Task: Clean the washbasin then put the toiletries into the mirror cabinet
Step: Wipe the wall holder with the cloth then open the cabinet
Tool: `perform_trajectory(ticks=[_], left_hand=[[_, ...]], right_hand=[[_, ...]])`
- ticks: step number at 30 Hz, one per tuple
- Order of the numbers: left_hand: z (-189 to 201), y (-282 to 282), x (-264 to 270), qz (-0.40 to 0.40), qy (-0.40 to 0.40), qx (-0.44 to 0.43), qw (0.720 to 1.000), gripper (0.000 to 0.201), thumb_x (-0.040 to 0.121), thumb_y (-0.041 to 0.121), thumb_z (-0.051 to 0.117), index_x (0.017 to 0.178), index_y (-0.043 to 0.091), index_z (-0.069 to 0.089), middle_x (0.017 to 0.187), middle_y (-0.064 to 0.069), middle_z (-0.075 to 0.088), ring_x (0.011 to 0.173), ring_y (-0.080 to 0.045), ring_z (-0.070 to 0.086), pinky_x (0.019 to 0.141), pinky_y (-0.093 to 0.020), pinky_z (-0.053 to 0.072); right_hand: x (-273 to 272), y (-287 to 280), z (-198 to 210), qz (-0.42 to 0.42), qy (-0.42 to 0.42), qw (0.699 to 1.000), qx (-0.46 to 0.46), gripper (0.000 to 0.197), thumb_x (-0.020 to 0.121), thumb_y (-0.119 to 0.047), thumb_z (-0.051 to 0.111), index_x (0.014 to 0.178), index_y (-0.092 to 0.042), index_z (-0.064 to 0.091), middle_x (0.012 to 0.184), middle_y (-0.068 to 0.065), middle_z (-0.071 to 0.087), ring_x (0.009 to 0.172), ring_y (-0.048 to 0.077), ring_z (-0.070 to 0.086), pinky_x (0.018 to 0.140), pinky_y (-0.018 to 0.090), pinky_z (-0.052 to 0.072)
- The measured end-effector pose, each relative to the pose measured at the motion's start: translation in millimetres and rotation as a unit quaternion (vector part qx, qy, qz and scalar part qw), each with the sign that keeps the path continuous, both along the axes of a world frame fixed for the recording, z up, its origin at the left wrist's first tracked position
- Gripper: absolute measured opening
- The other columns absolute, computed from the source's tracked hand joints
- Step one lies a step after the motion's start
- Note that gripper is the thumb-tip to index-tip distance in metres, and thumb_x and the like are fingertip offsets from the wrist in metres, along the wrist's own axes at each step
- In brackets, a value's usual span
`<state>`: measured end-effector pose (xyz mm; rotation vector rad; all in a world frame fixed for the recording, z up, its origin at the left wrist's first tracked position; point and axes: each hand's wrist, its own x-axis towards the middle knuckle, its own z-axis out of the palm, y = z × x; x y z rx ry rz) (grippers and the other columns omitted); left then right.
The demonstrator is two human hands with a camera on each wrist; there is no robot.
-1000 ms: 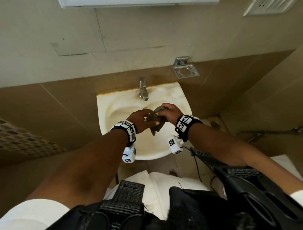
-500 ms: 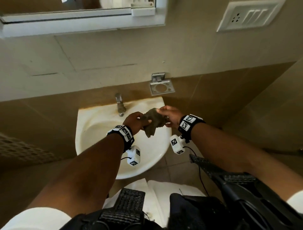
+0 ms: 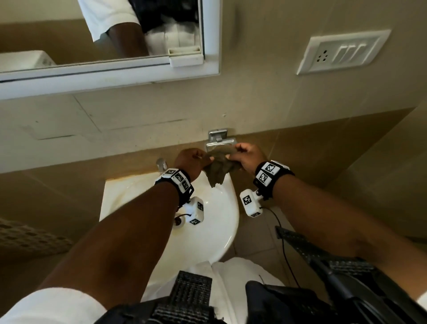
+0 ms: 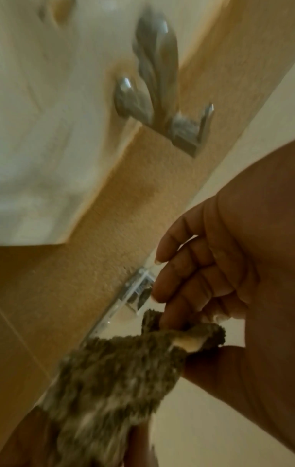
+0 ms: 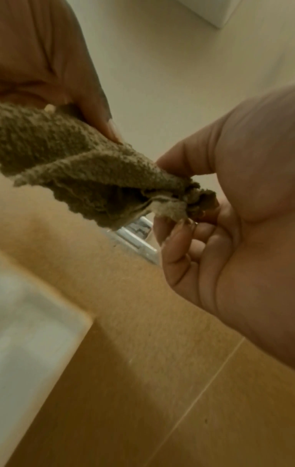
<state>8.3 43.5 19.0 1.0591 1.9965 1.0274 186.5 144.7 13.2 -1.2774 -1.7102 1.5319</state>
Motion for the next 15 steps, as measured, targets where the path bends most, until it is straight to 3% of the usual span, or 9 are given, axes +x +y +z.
perform_trajectory(ticks=[2,5,7,8,10,13,15], left_hand=[[14.0,19.5,-4.9,0.013,0.016,0.013,1.000,0.018,0.087,0.034,0.077,0.090,0.017,0.074,0.084,0.002,0.073,0.079,-0.016,0.068,0.075,-0.028,0.053],[25.0,38.2,-9.5,0.006,0.096,-0.026,0.995,0.024,0.088,0.043,0.071,0.109,0.031,0.069,0.092,0.011,0.069,0.091,-0.015,0.067,0.078,-0.024,0.047],[24.2,40.8,-9.7,-0.041,0.184,-0.049,0.981,0.048,0.088,0.042,0.070,0.133,0.033,0.058,0.113,0.006,0.066,0.109,-0.019,0.064,0.094,-0.031,0.050],[22.0,40.2,-8.7,-0.069,0.240,-0.047,0.967,0.054,0.088,0.041,0.070,0.138,0.031,0.054,0.125,0.001,0.063,0.116,-0.023,0.061,0.099,-0.036,0.050],[13.9,37.9,-5.0,-0.129,0.323,-0.046,0.937,0.051,0.087,0.044,0.066,0.136,0.032,0.056,0.132,-0.006,0.058,0.118,-0.029,0.058,0.098,-0.044,0.052],[-3.7,37.4,-3.7,-0.181,0.384,-0.075,0.902,0.047,0.085,0.060,0.042,0.125,0.040,0.058,0.118,-0.002,0.063,0.107,-0.029,0.061,0.088,-0.047,0.055],[-14.9,38.8,-7.5,-0.194,0.409,-0.073,0.889,0.049,0.085,0.065,0.034,0.118,0.039,0.058,0.117,0.001,0.065,0.108,-0.028,0.061,0.087,-0.047,0.055]], right_hand=[[-8.8,15.9,11.1,-0.025,0.001,1.000,0.012,0.017,0.083,-0.007,0.076,0.099,-0.011,0.071,0.081,0.001,0.072,0.056,0.005,0.068,0.051,0.020,0.051],[-19.2,37.4,11.1,-0.052,-0.069,0.995,0.042,0.014,0.074,-0.023,0.081,0.080,-0.019,0.069,0.078,0.000,0.073,0.065,0.014,0.070,0.062,0.032,0.059],[-19.0,46.0,6.6,-0.059,-0.178,0.978,0.096,0.023,0.068,-0.034,0.081,0.084,-0.024,0.069,0.083,-0.007,0.072,0.076,0.015,0.069,0.073,0.032,0.060],[-18.3,47.1,5.0,-0.047,-0.221,0.966,0.125,0.023,0.071,-0.034,0.080,0.089,-0.026,0.068,0.087,-0.009,0.070,0.079,0.014,0.067,0.076,0.029,0.058],[-17.9,47.0,-1.5,-0.014,-0.259,0.951,0.165,0.025,0.075,-0.031,0.077,0.098,-0.028,0.067,0.092,-0.008,0.069,0.081,0.015,0.066,0.079,0.031,0.059],[-18.0,42.9,-6.7,0.024,-0.289,0.933,0.213,0.030,0.082,-0.031,0.071,0.111,-0.030,0.068,0.105,-0.002,0.070,0.089,0.017,0.066,0.086,0.031,0.056],[-17.7,39.1,-6.6,0.044,-0.307,0.921,0.236,0.032,0.085,-0.032,0.067,0.117,-0.028,0.068,0.113,0.000,0.068,0.095,0.019,0.064,0.089,0.028,0.052]])
